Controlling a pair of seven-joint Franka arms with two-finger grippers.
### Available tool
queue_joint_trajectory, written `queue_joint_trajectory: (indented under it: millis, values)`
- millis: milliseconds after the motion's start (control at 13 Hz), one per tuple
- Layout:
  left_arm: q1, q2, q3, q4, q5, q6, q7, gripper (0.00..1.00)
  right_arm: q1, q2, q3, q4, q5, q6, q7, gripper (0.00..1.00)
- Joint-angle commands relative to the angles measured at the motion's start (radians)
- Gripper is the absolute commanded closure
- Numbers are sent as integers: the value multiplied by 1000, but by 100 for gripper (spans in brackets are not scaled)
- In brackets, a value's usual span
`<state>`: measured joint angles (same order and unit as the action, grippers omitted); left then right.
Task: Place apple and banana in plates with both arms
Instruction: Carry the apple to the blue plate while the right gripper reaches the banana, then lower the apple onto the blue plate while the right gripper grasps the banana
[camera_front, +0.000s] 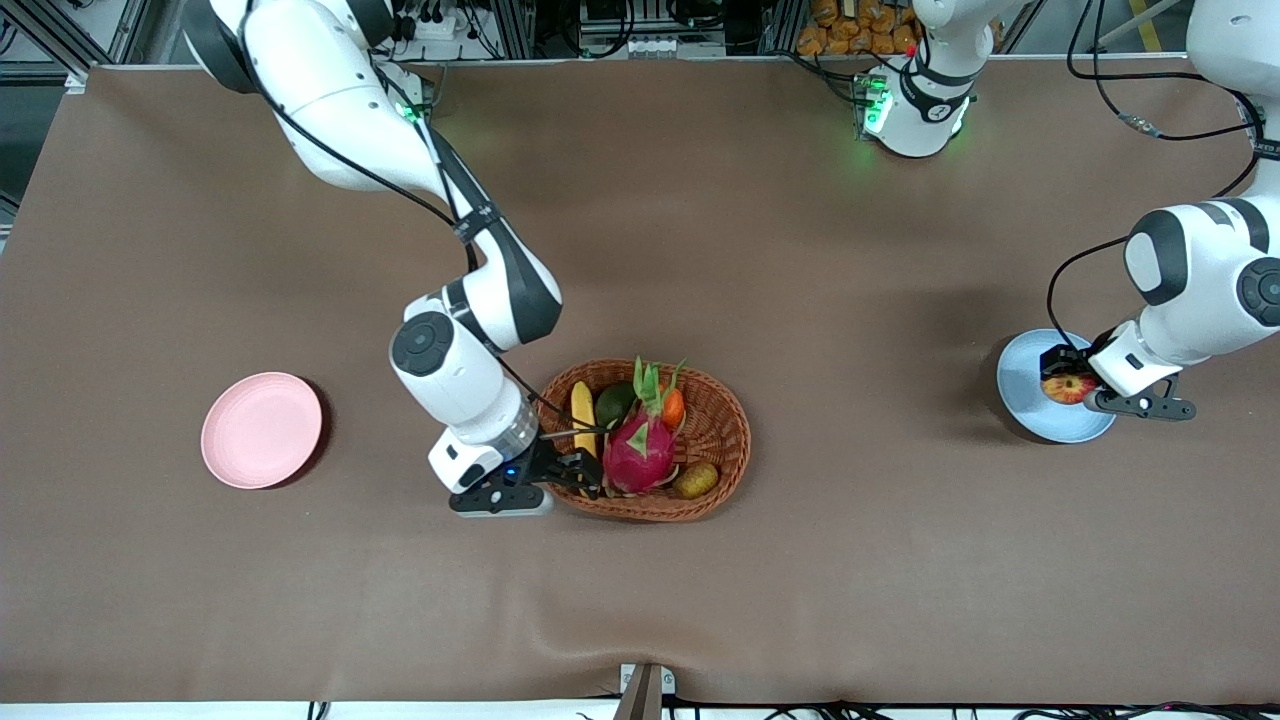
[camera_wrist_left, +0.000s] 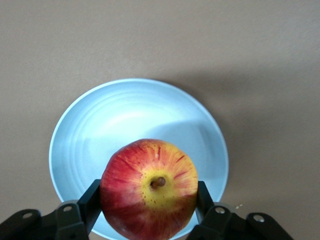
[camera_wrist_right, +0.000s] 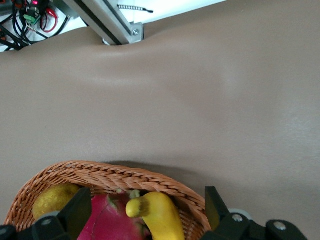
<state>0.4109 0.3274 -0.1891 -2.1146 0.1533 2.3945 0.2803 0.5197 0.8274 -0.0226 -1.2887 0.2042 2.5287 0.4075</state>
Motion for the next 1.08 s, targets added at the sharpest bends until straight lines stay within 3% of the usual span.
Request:
queue_joint_trajectory:
  millis: [0,154,462,615,692,1000]
  values:
    - [17,4,-15,-18,22,26,7,71,16,59,-13,60,-14,-1,30,0]
    - [20,24,-15,-15,22,43,16,66,28,68,-11,55,-19,-1,33,4]
    - [63,91,-15,-8,22,133,83,58,48,75,-11,42,-19,-4,101,30]
    - [63,90,-15,-7,22,132,86,29,48,78,-13,42,-23,-2,106,34]
    - [69,90,-15,-7,22,132,95,0,46,79,-13,42,-49,-2,103,36]
    - [89,79,-16,1,22,124,160,0,45,85,-13,42,-100,-2,106,46]
